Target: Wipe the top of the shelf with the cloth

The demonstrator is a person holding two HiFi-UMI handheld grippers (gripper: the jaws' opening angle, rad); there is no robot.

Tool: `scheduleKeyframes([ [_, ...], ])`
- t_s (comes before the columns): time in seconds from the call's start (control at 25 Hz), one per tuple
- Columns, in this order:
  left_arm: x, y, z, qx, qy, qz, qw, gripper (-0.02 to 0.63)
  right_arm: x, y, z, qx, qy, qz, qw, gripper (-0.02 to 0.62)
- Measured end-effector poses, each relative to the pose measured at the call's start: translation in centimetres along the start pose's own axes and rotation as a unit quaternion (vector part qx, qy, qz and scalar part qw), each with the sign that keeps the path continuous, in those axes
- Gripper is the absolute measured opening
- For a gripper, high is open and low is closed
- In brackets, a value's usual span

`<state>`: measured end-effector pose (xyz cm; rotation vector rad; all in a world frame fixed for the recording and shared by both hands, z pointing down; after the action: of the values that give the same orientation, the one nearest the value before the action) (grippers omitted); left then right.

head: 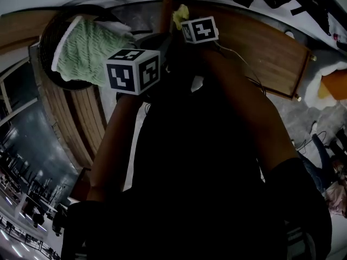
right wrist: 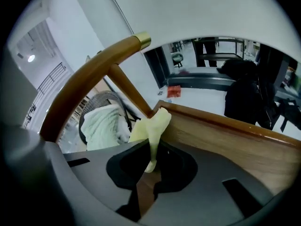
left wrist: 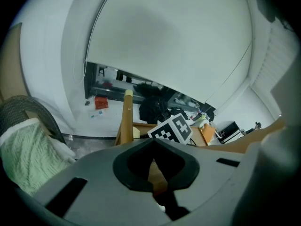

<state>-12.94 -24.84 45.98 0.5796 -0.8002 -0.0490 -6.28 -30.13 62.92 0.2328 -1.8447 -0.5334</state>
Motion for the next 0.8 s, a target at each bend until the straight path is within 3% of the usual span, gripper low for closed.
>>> scheduleKeyframes([
  [0.4,4.3,0.2,-4.1,0.005,0.032,0.007,0.9995,0.011,-2.5,2.6,-5.3,-0.012,0.022,0.000,1.000,0.046],
  [0.8,8.8,0.7,-8.3,0.009,0.038,0.016,0.9991,0.011,-6.7,5.5,-12.1,0.001,0.042,0.001,0.999,0.045],
])
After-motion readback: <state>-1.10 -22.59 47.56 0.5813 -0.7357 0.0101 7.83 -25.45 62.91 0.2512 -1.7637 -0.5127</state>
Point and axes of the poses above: the fingertips, and each gripper's own axes: x forward along the fingers, z to its left, y out of its underside, the point moved 2 cm from there along -x, backward along the fingers, and after that the axes turned 5 degrees about y, right-handed, at the moved point
